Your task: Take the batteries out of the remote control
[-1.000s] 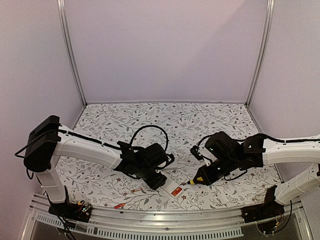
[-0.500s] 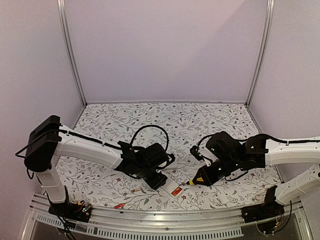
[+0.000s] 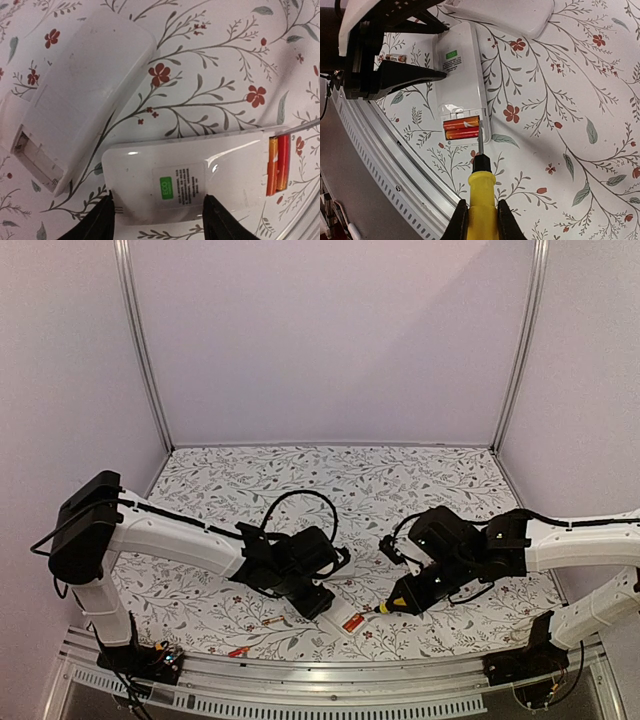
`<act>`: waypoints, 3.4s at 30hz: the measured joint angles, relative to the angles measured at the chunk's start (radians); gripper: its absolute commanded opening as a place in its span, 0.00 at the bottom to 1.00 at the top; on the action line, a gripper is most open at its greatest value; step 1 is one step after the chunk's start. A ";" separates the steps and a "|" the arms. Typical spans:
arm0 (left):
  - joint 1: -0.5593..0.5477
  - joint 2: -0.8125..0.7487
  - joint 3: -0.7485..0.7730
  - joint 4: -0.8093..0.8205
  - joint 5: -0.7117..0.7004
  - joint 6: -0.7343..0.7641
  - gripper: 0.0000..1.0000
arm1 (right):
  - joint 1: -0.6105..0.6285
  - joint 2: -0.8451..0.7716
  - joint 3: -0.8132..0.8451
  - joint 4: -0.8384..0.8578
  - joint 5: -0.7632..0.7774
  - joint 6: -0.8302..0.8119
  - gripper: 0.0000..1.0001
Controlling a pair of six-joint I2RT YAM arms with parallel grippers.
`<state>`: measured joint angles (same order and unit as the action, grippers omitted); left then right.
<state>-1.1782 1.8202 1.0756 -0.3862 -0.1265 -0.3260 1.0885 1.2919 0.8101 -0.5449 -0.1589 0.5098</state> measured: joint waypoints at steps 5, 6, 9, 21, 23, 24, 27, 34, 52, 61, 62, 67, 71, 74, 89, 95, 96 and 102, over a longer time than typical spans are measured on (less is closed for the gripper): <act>0.000 0.000 0.001 0.000 -0.002 0.000 0.59 | 0.000 0.011 0.000 0.000 0.000 -0.001 0.00; 0.000 0.000 0.001 0.000 -0.002 0.001 0.59 | 0.000 0.013 0.000 0.000 0.000 -0.001 0.00; -0.001 0.002 0.002 0.000 -0.005 0.002 0.59 | 0.000 0.014 0.000 0.002 -0.001 -0.001 0.00; -0.002 0.009 0.005 0.021 -0.015 0.003 0.59 | -0.044 -0.031 -0.099 0.109 -0.090 0.036 0.00; -0.003 0.010 0.005 0.025 -0.017 0.003 0.58 | -0.068 -0.045 -0.133 0.148 -0.130 0.053 0.00; -0.003 0.011 0.004 0.027 -0.018 0.003 0.57 | -0.081 -0.053 -0.151 0.168 -0.151 0.061 0.00; -0.003 0.011 0.000 0.037 -0.019 0.002 0.56 | -0.108 -0.065 -0.188 0.216 -0.200 0.087 0.00; -0.004 0.013 -0.013 0.077 -0.016 -0.002 0.55 | -0.139 -0.064 -0.245 0.317 -0.304 0.142 0.00; -0.039 -0.003 -0.058 0.129 -0.035 -0.064 0.58 | -0.132 -0.027 -0.258 0.415 -0.357 0.188 0.00; -0.032 -0.060 -0.091 0.058 0.088 -0.112 0.63 | -0.126 -0.081 -0.205 0.289 -0.244 0.151 0.00; -0.028 -0.073 -0.100 0.038 0.106 -0.114 0.66 | -0.126 -0.094 -0.205 0.279 -0.232 0.153 0.00; 0.020 -0.180 -0.113 -0.039 0.202 -0.103 0.77 | -0.124 -0.138 -0.205 0.259 -0.183 0.160 0.00; 0.098 -0.232 -0.093 -0.048 0.253 -0.014 0.80 | -0.122 -0.139 -0.205 0.256 -0.155 0.164 0.00; 0.126 -0.230 -0.072 -0.035 0.258 0.112 0.80 | -0.121 -0.142 -0.205 0.256 -0.133 0.171 0.00; 0.187 -0.145 -0.076 0.040 0.335 -0.209 0.79 | -0.120 -0.142 -0.180 0.261 0.069 0.209 0.00; 0.167 -0.153 -0.132 0.098 0.323 -0.461 0.80 | -0.107 -0.142 -0.187 0.322 0.083 0.212 0.00; 0.161 -0.148 -0.131 0.114 0.323 -0.489 0.80 | -0.100 -0.142 -0.193 0.338 0.083 0.212 0.00; 0.143 -0.054 -0.091 0.134 0.322 -0.570 0.81 | -0.060 -0.142 -0.224 0.385 0.097 0.217 0.00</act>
<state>-1.0351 1.7660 0.9844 -0.2523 0.1951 -0.8959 1.0283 1.1500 0.5858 -0.1600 -0.0620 0.7265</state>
